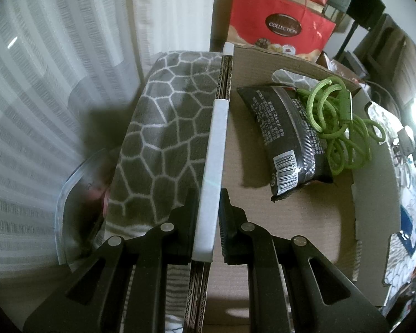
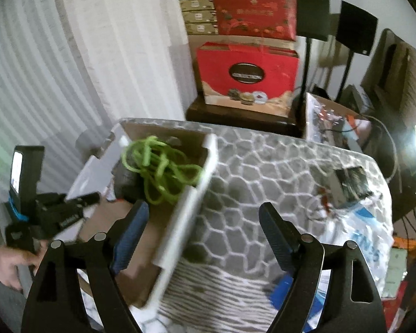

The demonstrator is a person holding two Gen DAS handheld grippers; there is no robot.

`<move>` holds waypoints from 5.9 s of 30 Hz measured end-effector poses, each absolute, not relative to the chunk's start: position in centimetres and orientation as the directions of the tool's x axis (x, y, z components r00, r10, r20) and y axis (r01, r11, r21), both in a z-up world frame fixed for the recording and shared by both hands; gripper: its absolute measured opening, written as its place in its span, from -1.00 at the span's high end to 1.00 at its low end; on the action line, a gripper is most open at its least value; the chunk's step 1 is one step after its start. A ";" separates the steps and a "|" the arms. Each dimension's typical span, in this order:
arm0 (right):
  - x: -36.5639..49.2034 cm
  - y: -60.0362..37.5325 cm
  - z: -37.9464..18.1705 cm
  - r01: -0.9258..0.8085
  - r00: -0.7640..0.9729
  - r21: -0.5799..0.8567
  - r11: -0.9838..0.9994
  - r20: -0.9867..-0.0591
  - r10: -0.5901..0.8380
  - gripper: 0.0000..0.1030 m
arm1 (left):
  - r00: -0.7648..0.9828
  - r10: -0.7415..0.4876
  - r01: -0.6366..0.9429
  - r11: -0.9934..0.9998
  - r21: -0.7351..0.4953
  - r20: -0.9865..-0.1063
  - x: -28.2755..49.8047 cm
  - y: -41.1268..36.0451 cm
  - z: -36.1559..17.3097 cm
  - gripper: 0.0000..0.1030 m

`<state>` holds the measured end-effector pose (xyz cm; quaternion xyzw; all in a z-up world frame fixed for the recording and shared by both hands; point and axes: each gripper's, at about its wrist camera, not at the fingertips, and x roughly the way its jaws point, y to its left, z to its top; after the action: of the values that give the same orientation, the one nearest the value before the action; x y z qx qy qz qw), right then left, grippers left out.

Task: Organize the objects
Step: 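Move the right gripper to the black Carefree pack and grasp it, then carry the Carefree pack into the box with the right gripper and release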

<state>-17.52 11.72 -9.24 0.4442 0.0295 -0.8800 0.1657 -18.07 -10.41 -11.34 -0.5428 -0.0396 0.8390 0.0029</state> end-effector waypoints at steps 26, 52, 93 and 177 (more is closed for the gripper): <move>-21.1 26.4 -10.8 0.060 -0.534 0.139 -0.988 -0.832 -0.150 -0.61 | -0.411 0.045 0.037 -0.997 -0.066 -0.911 -18.0 -10.5 -11.3 0.73; -27.6 27.7 -14.5 0.109 -0.529 0.047 -0.993 -0.843 -0.098 -0.83 | -0.401 0.056 0.023 -0.997 -0.071 -0.914 -18.1 -10.3 -11.4 0.75; -23.9 23.9 -10.5 0.193 -0.510 0.092 -0.977 -0.841 -0.180 -0.56 | -0.389 0.092 0.016 -0.994 -0.106 -0.917 -18.1 -10.3 -11.2 0.79; -16.1 6.2 -10.2 0.610 -0.468 -0.075 -0.789 -0.838 -0.282 -0.61 | -0.380 0.095 0.032 -0.993 -0.116 -0.920 -18.1 -10.7 -11.5 0.78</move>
<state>-16.08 6.23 -10.21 0.4415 0.1858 -0.8363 0.2667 -18.11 -10.69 -11.50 -0.5565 -0.0570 0.8286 0.0192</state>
